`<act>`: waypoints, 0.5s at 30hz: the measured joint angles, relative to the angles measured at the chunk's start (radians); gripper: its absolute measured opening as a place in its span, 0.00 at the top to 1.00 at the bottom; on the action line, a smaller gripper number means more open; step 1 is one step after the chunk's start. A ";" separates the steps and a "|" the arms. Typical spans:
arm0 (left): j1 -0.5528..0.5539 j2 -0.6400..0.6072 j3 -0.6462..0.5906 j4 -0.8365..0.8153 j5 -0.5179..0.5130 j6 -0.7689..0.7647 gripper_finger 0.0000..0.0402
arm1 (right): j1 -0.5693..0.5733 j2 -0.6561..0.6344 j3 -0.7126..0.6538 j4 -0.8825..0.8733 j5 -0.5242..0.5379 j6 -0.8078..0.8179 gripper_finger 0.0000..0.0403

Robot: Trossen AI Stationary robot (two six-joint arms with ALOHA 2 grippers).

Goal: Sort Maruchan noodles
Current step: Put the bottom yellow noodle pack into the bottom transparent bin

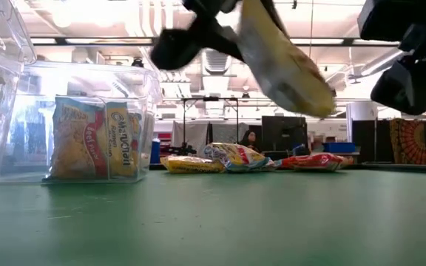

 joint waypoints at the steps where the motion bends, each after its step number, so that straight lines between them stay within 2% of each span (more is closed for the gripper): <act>1: -0.002 -0.018 0.000 -0.030 0.000 0.002 0.73 | 0.001 0.000 -0.001 -0.002 -0.015 0.002 0.56; 6: -0.021 -0.122 -0.001 -0.113 0.004 0.027 0.73 | 0.007 0.000 -0.002 0.000 -0.029 0.016 0.56; 10: -0.059 -0.220 -0.001 -0.134 0.052 0.070 0.73 | 0.006 0.000 -0.010 0.000 -0.022 0.054 0.56; 15: -0.133 -0.347 0.000 -0.257 0.062 0.012 0.73 | 0.006 0.005 -0.025 0.003 -0.009 0.099 0.56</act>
